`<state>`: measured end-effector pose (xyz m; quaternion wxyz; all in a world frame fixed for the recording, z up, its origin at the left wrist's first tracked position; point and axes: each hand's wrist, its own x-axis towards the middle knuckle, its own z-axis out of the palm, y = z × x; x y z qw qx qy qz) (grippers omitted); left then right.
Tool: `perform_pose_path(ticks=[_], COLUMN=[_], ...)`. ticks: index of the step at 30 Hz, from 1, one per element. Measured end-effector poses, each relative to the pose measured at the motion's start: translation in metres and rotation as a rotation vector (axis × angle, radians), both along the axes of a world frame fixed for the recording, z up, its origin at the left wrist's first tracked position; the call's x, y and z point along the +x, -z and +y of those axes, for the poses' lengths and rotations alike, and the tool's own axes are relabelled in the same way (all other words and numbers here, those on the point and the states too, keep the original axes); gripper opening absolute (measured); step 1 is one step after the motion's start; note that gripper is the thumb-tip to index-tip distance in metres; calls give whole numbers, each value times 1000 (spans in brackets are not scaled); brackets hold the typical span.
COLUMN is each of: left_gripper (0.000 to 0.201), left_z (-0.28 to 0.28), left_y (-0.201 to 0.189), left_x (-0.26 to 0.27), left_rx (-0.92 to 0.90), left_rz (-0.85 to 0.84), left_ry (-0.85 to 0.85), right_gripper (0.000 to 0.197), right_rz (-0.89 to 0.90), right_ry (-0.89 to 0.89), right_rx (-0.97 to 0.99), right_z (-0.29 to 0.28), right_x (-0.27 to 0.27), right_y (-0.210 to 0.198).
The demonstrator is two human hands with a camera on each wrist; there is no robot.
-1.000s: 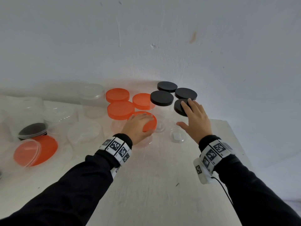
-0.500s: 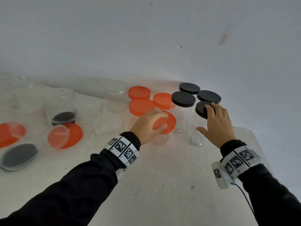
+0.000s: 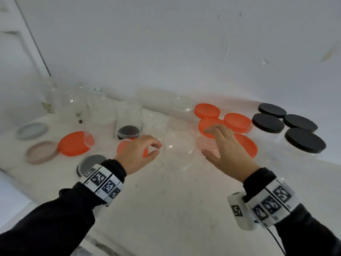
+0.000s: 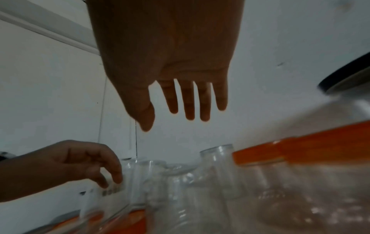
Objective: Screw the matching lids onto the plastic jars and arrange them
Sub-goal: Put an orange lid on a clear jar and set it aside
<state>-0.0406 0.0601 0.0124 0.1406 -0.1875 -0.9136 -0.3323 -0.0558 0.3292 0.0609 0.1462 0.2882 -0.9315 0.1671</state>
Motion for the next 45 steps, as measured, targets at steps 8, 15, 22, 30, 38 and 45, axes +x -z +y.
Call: perform_pose_path(ticks=[8,15,22,30,38,45], left_gripper=[67,103,101,99,100,99], left_z=[-82,-104,-104,-89,-40,12], left_y=[0,16,15,13,12,17], left_x=[-10,-32,-44,-30,-16,-17], left_rx=[-404,-652,-608,-516,-591,-651], left_rz=[-259,-367,-426,-338,-310,-275], left_ry=[30,102,123,263,374,428], right_gripper=[77,83,79,78,79,79], right_rz=[-242,-346,-318,-313,-318,-329], right_ry=[66,264,372,428,428,436], right_rx=[273,372,297,303,303,307], right_z=[-84,-107,-108,-95,-75,-42], right_x=[-15,-31,-26,-11,3,17], right_y=[23,42,50,52,51,49])
